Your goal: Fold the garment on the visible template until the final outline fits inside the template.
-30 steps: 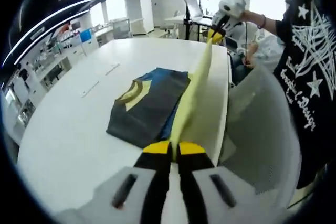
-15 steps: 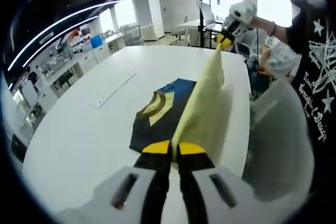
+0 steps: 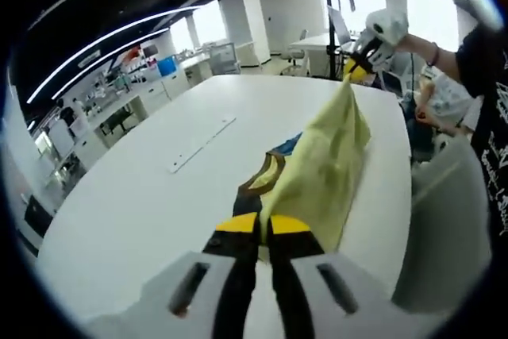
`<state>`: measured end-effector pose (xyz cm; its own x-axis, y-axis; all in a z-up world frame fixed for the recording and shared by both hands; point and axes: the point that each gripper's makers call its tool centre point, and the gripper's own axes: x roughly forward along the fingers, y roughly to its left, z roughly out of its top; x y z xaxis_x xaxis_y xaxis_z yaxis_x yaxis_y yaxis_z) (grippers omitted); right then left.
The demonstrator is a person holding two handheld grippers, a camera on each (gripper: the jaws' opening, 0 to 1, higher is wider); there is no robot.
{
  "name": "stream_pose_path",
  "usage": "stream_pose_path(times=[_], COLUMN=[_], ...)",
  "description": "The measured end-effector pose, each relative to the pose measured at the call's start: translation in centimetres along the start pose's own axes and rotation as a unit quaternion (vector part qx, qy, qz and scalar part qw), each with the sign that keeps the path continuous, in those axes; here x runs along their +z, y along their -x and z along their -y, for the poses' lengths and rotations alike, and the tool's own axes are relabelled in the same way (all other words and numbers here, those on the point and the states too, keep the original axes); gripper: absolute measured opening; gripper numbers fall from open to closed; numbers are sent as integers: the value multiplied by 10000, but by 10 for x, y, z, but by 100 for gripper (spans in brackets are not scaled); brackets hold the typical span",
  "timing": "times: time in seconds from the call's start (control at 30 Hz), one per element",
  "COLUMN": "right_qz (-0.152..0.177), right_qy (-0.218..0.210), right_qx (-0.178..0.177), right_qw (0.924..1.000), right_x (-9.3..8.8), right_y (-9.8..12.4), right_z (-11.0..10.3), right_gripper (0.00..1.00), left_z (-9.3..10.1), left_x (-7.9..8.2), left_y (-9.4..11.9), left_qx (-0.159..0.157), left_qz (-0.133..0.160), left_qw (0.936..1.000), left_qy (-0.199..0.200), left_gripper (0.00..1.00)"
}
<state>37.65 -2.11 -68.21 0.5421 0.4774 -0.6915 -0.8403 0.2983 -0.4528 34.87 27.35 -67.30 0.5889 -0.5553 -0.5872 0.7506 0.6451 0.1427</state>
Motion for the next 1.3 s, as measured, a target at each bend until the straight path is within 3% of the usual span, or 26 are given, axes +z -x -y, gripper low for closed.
stream_pose_path(times=[0.27,0.43,0.57,1.0,1.3], right_qz=[-97,-175,-385,-755,-1025], right_qy=[-153,-198,-41,18,214], right_qx=[-100,-85,-63,68,301], right_qw=[9998,9996,9992,9971,9941], right_x=[-8,-16,-23,-43,-62], right_y=[-29,-52,-70,-128,-166], right_z=[18,23,26,32,27], right_gripper=[0,0,0,0,0], left_z=[-26,-45,-54,-88,-91], left_x=[-9,-25,-36,-80,-107], left_y=[-22,-40,-56,-107,-131], left_qx=[0,-64,-141,-214,-80], left_qz=[-39,-78,-71,-366,-589], left_qw=[9986,9940,9865,9747,9732], left_qy=[535,1089,1632,2194,2222], left_gripper=[1,1,1,1,2])
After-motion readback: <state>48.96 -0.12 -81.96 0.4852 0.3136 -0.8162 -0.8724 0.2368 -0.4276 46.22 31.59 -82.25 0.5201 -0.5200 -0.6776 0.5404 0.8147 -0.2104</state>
